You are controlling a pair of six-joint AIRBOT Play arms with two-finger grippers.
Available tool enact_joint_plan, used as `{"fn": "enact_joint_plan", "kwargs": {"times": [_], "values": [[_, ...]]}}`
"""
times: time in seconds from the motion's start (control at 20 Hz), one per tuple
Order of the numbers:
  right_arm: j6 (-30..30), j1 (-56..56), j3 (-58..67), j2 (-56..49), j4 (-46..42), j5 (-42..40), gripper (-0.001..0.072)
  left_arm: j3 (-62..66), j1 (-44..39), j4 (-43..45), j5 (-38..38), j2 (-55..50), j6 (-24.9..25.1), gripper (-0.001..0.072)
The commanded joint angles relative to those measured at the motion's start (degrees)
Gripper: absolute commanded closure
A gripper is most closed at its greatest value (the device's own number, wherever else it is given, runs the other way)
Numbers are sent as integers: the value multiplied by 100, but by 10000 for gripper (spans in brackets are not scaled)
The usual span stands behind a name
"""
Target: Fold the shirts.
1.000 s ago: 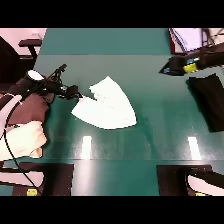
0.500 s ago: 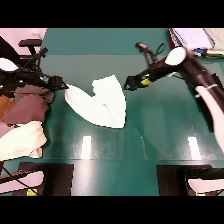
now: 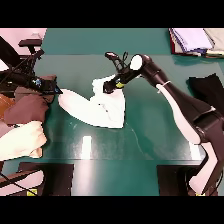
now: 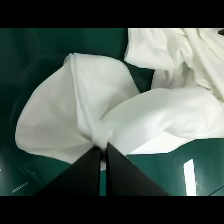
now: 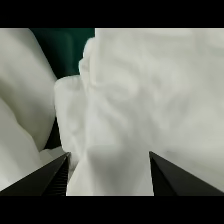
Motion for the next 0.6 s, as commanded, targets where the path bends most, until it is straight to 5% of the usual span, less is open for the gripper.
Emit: {"fn": "enact_joint_plan", "kwargs": {"times": [0.0,0.2,0.25,0.35,0.55], "values": [[24,66,544,-470,-2,131,135,2,4,22,-46,15,-31,681],[37,66,317,-470,-11,57,145,2,4,-7,-33,15,-35,681],[37,66,286,-470,-11,28,244,2,4,-11,-33,15,-44,680],[33,55,284,-442,-11,-107,672,4,4,-22,-26,15,-50,681],[42,-271,284,188,-212,-350,693,120,7,22,280,337,-219,681]]}}
